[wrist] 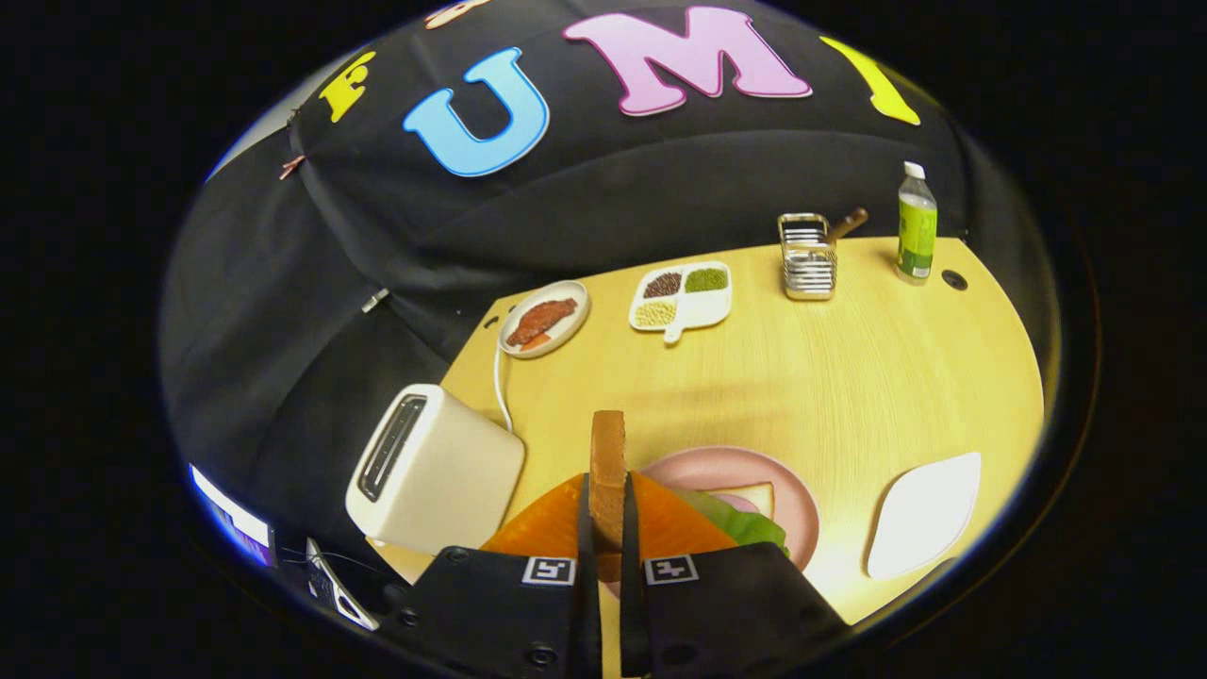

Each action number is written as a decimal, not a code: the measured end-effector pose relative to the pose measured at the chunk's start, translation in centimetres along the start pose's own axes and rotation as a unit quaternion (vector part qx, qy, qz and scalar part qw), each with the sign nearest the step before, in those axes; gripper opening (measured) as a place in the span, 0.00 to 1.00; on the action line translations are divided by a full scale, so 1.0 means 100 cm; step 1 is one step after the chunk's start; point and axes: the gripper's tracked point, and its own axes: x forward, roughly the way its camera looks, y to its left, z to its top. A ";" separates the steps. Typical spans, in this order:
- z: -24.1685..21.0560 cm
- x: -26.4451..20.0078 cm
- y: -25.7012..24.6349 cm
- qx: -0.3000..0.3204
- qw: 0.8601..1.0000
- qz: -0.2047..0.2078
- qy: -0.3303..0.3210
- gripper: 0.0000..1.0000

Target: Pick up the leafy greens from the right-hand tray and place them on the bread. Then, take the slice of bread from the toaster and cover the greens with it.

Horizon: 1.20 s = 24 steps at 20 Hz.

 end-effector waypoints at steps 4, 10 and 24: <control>-0.015 0.015 -0.017 0.026 1.000 0.007 0.009 0.12; -0.028 0.017 -0.042 0.009 1.000 -0.011 0.013 0.14; -0.036 -0.026 -0.116 0.002 0.995 -0.099 0.006 0.96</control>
